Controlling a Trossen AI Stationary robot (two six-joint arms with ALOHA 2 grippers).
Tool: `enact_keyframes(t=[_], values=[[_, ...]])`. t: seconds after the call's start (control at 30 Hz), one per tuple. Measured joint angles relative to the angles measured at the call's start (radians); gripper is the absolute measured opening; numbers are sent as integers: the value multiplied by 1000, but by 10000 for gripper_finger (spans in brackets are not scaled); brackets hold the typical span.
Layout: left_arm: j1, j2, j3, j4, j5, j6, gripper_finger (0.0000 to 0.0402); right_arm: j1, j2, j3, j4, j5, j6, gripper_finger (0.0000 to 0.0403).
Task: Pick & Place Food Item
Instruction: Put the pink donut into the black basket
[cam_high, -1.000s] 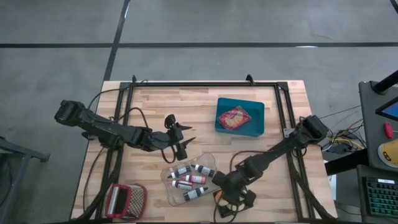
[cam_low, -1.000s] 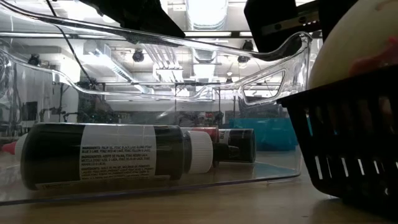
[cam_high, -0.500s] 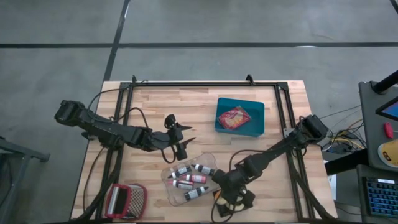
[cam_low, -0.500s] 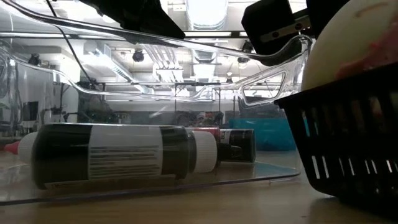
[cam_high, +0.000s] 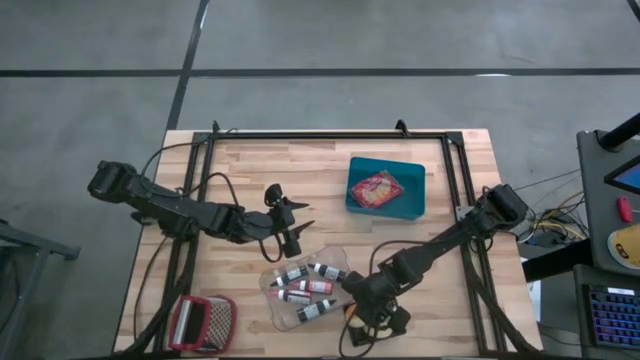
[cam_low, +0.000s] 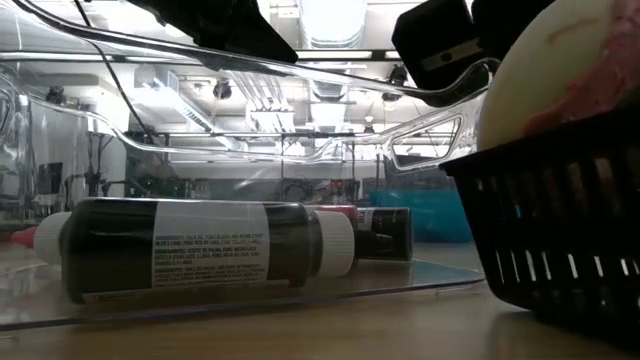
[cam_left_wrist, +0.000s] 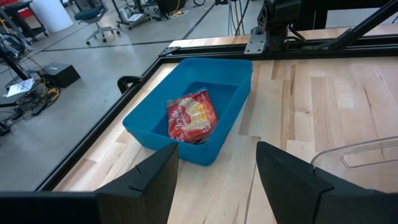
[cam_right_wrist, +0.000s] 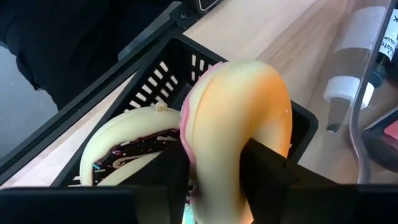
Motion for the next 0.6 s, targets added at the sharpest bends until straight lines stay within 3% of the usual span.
enact_keyframes(t=[0.6], values=[[0,0,0,0,-6,0,218,6,-14,-1,-1,22,26,177]])
